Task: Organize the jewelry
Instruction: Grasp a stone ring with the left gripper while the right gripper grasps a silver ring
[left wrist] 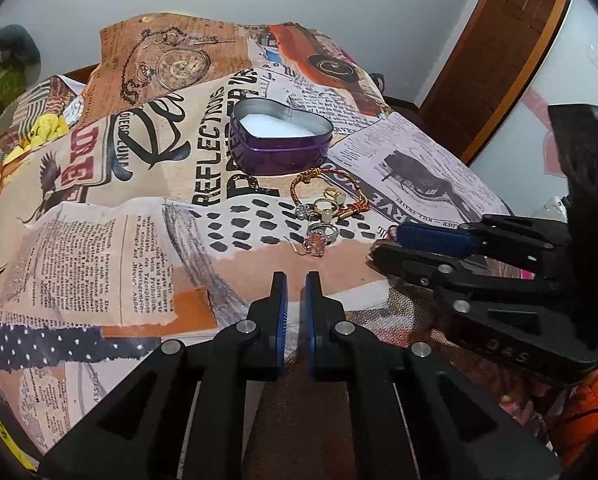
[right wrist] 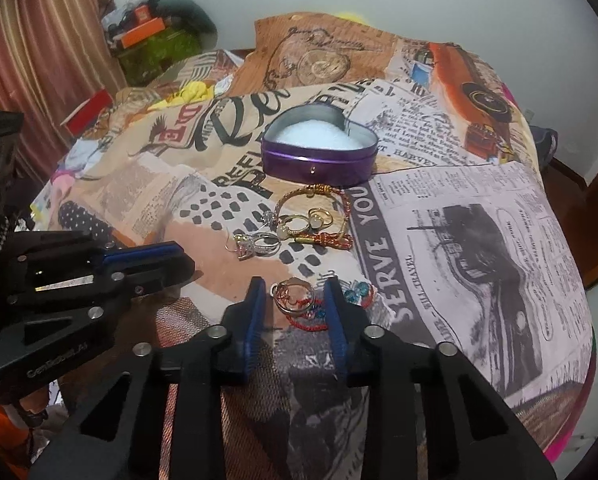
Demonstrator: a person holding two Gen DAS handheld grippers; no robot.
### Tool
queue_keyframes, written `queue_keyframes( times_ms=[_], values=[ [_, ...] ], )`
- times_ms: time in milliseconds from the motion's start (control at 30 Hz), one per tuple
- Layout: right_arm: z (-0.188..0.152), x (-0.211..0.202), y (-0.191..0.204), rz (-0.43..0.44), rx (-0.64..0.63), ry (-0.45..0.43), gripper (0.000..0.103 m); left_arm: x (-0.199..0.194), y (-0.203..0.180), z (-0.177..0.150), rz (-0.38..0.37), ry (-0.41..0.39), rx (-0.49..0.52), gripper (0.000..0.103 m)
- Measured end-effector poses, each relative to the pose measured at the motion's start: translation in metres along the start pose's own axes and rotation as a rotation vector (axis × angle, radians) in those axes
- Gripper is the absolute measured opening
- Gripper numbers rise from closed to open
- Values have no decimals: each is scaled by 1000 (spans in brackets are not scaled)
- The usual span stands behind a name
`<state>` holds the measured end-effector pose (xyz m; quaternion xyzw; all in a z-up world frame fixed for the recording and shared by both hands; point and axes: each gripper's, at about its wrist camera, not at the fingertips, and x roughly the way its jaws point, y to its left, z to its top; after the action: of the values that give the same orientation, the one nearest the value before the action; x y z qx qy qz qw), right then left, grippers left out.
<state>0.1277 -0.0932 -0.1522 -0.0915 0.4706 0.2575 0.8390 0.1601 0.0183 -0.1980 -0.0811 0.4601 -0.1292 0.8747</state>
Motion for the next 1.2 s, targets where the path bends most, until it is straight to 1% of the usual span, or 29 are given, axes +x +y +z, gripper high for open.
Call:
queue_keyframes(
  times_ms=[67, 267, 500, 533, 567, 633, 767, 833, 900, 933, 967, 1100, 1200],
  values=[
    [0, 0, 1, 4, -7, -2, 18, 2, -1, 1, -4, 2, 0, 5],
    [-1, -5, -4, 28, 16, -26, 18, 9, -7, 8, -13, 11, 1, 6],
    [2, -19, -19, 15, 52, -75, 18, 15, -18, 24, 1, -5, 36, 6],
    [3, -20, -20, 14, 54, -79, 18, 16, -20, 26, 5, -8, 43, 11],
    [3, -21, -22, 14, 58, -81, 18, 18, -21, 27, 11, -9, 49, 19],
    [2, -21, -26, 16, 70, -84, 18, 21, -22, 29, 23, -8, 56, 26],
    [0, -21, -32, 19, 92, -83, 18, 29, -22, 28, 36, 8, 60, 26],
    [0, -21, -34, 17, 95, -83, 18, 30, -23, 26, 41, 3, 69, 26],
    [-1, -20, -36, 17, 101, -82, 18, 31, -25, 26, 43, 0, 79, 22],
    [-1, -20, -36, 17, 104, -82, 18, 31, -25, 25, 44, -1, 82, 13],
    [-1, -21, -37, 19, 107, -83, 18, 31, -26, 25, 45, 2, 87, 10],
    [-1, -25, -38, 18, 109, -94, 18, 25, -29, 25, 52, -21, 99, 10],
    [0, -28, -40, 12, 109, -104, 18, 17, -30, 27, 42, -41, 92, 10]
  ],
)
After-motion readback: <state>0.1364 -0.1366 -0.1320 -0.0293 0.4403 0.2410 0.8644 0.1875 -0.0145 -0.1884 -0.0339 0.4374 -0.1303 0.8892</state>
